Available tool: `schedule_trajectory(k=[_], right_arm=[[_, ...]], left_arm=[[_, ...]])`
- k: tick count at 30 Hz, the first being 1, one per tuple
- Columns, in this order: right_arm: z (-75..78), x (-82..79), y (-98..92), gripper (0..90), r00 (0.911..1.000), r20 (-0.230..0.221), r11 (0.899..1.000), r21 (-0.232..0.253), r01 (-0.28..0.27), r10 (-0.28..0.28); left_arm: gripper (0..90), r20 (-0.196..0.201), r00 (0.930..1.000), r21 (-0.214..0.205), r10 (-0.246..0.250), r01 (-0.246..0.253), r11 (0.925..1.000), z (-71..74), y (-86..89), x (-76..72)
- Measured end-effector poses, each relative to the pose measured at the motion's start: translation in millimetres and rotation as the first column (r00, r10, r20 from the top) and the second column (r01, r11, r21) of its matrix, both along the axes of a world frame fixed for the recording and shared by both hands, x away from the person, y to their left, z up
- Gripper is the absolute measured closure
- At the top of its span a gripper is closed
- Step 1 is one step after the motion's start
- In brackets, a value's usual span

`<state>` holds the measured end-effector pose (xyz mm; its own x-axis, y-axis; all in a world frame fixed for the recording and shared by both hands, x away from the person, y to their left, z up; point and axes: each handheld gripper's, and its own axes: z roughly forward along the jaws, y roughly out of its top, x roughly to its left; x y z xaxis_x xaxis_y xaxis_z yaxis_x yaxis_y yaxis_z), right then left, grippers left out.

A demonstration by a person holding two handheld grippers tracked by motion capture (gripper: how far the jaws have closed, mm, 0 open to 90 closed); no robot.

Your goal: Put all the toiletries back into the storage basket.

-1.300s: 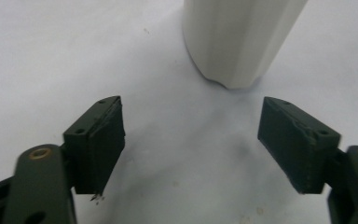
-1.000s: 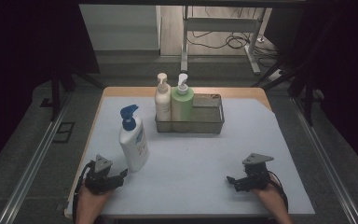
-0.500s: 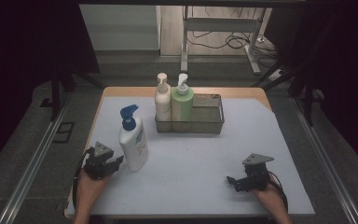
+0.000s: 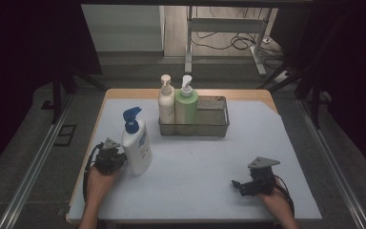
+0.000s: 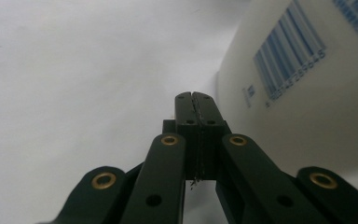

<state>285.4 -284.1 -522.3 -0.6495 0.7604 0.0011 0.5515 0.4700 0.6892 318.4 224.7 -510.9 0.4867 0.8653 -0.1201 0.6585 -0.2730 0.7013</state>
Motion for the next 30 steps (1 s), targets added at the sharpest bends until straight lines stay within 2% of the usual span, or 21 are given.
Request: schedule_trajectory(k=[1, 4, 9, 13, 17, 20, 30], right_arm=[[0.0, 0.0, 0.0, 0.0, 1.0, 0.0, 1.0, 0.0, 0.0, 0.0], [0.0, -0.1, 0.1, 0.0, 1.0, 0.0, 1.0, 0.001, 0.0, 0.0], [0.0, -0.1, 0.1, 0.0, 1.0, 0.0, 1.0, 0.0, 0.0, 0.0], [0.4, 0.1, 0.2, 0.0, 1.0, -0.003, 1.0, -0.004, 0.0, 0.0], [0.6, 0.4, 0.4, 0.0, 1.0, -0.005, 1.0, -0.005, 0.001, -0.001], [0.7, 0.5, 0.3, 0.0, 1.0, -0.006, 1.0, -0.004, 0.0, 0.0], [0.6, 0.4, 0.4, 0.0, 1.0, -0.006, 1.0, -0.005, 0.001, -0.001]], left_arm=[[89.2, -0.003, 1.0, -0.019, -0.007, 0.007, 0.9998, -1.6, -1.3, 0.6], [89.2, -0.006, 0.9997, -0.03, -0.025, 0.025, 0.9992, -3.9, -3.5, 1.3], [89.3, -0.008, 0.9999, -0.045, -0.01, 0.009, 0.999, -7.0, -5.1, 0.9], [89.3, -0.001, 1.0, -0.03, -0.003, 0.003, 0.9995, -6.5, -6.7, 0.1], [89.4, -0.005, 1.0, -0.04, 0.001, -0.001, 0.9992, -6.9, -7.0, -1.0], [89.4, -0.012, 0.9999, -0.046, -0.012, 0.011, 0.9989, -6.7, -8.2, -2.0], [89.4, -0.012, 0.9988, -0.021, -0.048, 0.048, 0.9986, -6.4, -21.1, -5.0]])
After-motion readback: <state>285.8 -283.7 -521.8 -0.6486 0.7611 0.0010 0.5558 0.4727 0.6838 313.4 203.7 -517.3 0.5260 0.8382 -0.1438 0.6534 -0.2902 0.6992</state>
